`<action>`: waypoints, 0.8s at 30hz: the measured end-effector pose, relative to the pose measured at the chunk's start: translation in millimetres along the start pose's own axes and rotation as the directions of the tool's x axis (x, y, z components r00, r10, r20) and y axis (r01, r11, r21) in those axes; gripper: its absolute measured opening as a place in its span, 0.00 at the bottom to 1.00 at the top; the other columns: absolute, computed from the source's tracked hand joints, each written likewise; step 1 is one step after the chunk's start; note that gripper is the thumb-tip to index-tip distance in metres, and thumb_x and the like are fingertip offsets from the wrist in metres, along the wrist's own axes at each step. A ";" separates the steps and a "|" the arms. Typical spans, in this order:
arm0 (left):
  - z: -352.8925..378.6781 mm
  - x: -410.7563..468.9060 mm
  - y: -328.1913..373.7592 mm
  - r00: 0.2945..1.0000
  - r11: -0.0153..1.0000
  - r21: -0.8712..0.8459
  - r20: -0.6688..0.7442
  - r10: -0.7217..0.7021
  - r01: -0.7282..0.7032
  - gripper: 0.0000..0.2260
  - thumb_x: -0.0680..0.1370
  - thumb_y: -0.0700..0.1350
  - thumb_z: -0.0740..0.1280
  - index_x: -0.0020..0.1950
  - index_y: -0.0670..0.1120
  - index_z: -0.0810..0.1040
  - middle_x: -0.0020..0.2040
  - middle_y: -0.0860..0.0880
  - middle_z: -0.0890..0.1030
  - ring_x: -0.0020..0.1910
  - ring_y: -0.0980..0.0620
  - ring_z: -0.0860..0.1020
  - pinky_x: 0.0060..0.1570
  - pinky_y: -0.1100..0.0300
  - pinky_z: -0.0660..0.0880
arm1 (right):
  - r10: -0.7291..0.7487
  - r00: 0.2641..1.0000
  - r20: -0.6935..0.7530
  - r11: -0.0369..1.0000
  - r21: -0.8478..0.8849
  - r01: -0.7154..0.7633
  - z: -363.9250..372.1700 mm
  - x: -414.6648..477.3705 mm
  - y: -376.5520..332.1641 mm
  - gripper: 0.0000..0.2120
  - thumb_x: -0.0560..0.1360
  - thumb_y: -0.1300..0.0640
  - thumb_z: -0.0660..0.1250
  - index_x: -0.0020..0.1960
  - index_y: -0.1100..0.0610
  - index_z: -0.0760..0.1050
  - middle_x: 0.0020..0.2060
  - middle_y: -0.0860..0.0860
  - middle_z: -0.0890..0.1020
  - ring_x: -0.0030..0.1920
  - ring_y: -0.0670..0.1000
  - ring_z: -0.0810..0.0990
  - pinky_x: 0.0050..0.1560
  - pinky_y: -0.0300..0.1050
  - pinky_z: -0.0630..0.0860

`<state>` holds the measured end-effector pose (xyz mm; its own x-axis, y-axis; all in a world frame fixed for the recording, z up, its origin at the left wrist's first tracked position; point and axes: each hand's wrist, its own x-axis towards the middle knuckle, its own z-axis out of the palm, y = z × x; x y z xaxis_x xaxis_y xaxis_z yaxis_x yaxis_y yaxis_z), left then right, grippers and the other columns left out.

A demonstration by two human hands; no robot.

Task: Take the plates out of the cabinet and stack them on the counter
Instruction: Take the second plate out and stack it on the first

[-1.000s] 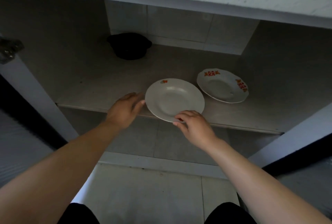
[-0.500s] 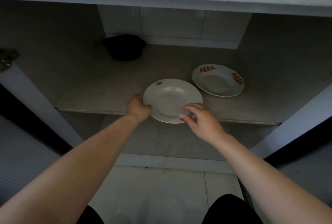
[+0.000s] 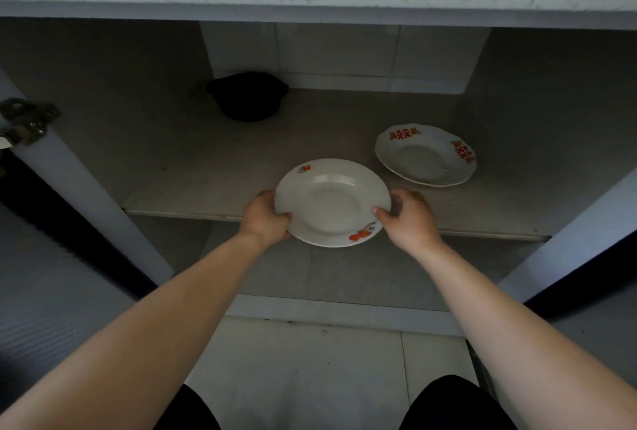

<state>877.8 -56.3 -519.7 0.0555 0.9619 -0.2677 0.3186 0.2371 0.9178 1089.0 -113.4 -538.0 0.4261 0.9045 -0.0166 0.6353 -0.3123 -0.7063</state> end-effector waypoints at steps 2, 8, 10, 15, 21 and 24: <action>-0.4 -3.6 -0.5 1.000 0.999 -0.046 0.003 -0.020 0.020 0.17 0.75 0.29 0.62 0.62 0.38 0.70 0.50 0.47 0.72 0.50 0.46 0.72 0.45 0.48 0.75 | 0.051 0.998 0.029 0.992 0.115 -0.054 5.5 -2.5 -1.8 0.16 0.71 0.52 0.70 0.57 0.55 0.74 0.55 0.56 0.79 0.53 0.54 0.79 0.49 0.43 0.73; -4.1 -11.5 -3.5 0.999 0.993 -0.106 0.008 -0.043 0.044 0.20 0.74 0.29 0.63 0.65 0.39 0.67 0.52 0.47 0.71 0.52 0.48 0.70 0.43 0.50 0.75 | 0.098 0.994 0.051 0.959 0.261 -0.108 10.7 -10.2 -8.9 0.18 0.71 0.62 0.71 0.60 0.57 0.72 0.55 0.54 0.80 0.49 0.50 0.76 0.48 0.41 0.71; -6.3 -13.1 -7.0 0.999 0.992 -0.118 -0.004 -0.047 0.046 0.20 0.74 0.29 0.64 0.65 0.40 0.68 0.52 0.47 0.71 0.52 0.48 0.71 0.41 0.50 0.75 | 0.109 0.992 0.062 0.955 0.270 -0.121 11.6 -12.7 -9.3 0.19 0.71 0.62 0.71 0.60 0.56 0.72 0.54 0.52 0.80 0.48 0.49 0.76 0.48 0.41 0.71; -16.1 -17.6 -19.4 0.999 0.991 -0.130 -0.023 -0.043 0.040 0.21 0.73 0.29 0.65 0.64 0.40 0.68 0.52 0.46 0.74 0.52 0.46 0.73 0.36 0.51 0.76 | 0.102 0.993 0.064 0.943 0.312 -0.117 14.4 -27.8 -12.4 0.19 0.71 0.63 0.71 0.60 0.55 0.72 0.48 0.48 0.78 0.48 0.48 0.76 0.47 0.41 0.71; -31.9 -35.5 -37.1 0.998 0.986 -0.168 -0.051 -0.032 0.023 0.18 0.72 0.29 0.66 0.59 0.43 0.70 0.52 0.48 0.74 0.50 0.47 0.75 0.27 0.60 0.77 | 0.063 0.998 0.030 0.926 0.370 -0.069 20.8 -53.5 -16.2 0.20 0.71 0.66 0.70 0.60 0.53 0.73 0.39 0.38 0.76 0.41 0.48 0.80 0.45 0.41 0.75; -43.2 -45.0 -49.0 0.997 0.980 -0.196 -0.067 -0.026 0.013 0.20 0.71 0.30 0.68 0.58 0.46 0.70 0.53 0.47 0.75 0.51 0.46 0.76 0.27 0.61 0.79 | 0.041 0.999 0.031 0.922 0.383 -0.050 25.8 -66.8 -18.2 0.21 0.71 0.66 0.70 0.60 0.51 0.73 0.39 0.36 0.76 0.37 0.43 0.80 0.41 0.39 0.76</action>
<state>818.8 -105.3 -540.0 -0.0163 0.9623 -0.2714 0.1273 0.2712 0.9541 1032.3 -160.6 -542.3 0.4322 0.8993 -0.0676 0.3176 -0.2219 -0.9219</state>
